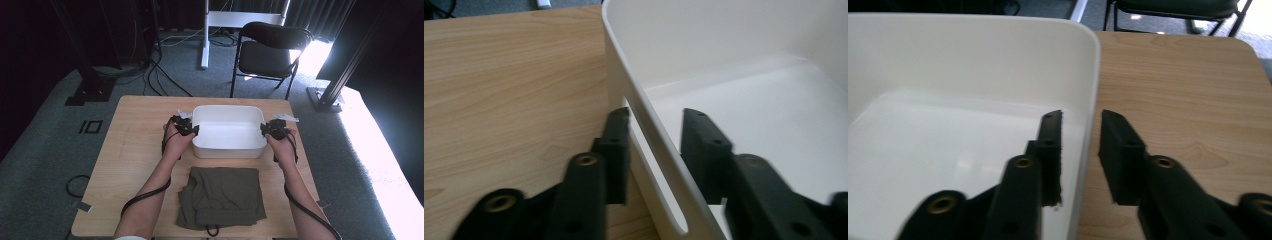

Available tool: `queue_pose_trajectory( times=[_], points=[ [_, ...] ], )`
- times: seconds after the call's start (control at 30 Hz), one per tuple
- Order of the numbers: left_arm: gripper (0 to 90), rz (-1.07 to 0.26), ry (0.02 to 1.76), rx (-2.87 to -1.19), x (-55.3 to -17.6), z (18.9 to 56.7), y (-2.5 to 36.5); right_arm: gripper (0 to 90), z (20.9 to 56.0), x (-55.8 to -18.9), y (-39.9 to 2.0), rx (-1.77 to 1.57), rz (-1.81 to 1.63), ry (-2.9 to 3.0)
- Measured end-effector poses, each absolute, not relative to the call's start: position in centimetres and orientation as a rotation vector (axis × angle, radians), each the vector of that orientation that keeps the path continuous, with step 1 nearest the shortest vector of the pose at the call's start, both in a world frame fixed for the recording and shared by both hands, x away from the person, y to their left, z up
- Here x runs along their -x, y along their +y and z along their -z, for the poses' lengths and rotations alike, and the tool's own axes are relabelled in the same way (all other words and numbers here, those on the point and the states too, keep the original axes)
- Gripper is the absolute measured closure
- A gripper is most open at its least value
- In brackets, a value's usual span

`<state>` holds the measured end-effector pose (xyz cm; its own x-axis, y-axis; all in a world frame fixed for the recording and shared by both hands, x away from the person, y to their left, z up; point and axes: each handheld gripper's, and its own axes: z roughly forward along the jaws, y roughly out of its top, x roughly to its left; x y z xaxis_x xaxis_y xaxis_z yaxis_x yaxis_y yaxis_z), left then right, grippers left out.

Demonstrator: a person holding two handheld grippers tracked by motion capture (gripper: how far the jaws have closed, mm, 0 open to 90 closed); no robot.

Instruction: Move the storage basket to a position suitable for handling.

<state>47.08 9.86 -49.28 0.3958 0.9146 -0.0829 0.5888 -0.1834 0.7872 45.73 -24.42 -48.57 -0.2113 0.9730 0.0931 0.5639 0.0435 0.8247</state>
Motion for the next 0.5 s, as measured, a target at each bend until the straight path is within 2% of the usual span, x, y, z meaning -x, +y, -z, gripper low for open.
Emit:
queue_pose_trajectory(
  times=[0.07, 0.2, 0.27, 0.33, 0.4, 0.43, 0.5],
  points=[
    [60.3, -0.526, 1.276, -1.873, -47.0, 49.0, 10.0, 60.4, 48.4, -45.8, -24.4, -1.519, -1.062, 1.820],
    [49.0, -0.551, 1.237, -1.883, -46.9, 48.3, 9.9, 47.9, 48.0, -45.9, -24.5, -1.511, -1.116, 1.822],
    [42.9, -0.555, 1.209, -1.906, -46.7, 48.0, 9.8, 44.0, 47.9, -45.8, -24.4, -1.504, -1.167, 1.839],
    [41.1, -0.558, 1.170, -1.928, -46.5, 47.7, 9.8, 41.5, 47.6, -45.7, -24.3, -1.485, -1.191, 1.828],
    [35.7, -0.544, 1.157, -1.930, -46.4, 47.6, 9.7, 29.7, 47.3, -45.6, -24.1, -1.477, -1.227, 1.815],
    [34.1, -0.529, 1.151, -1.927, -46.3, 47.4, 9.7, 28.9, 47.2, -45.5, -23.9, -1.481, -1.235, 1.788],
    [29.0, -0.515, 1.148, -1.931, -46.0, 47.3, 9.6, 15.4, 47.1, -45.4, -23.8, -1.434, -1.206, 1.795]
  ],
)
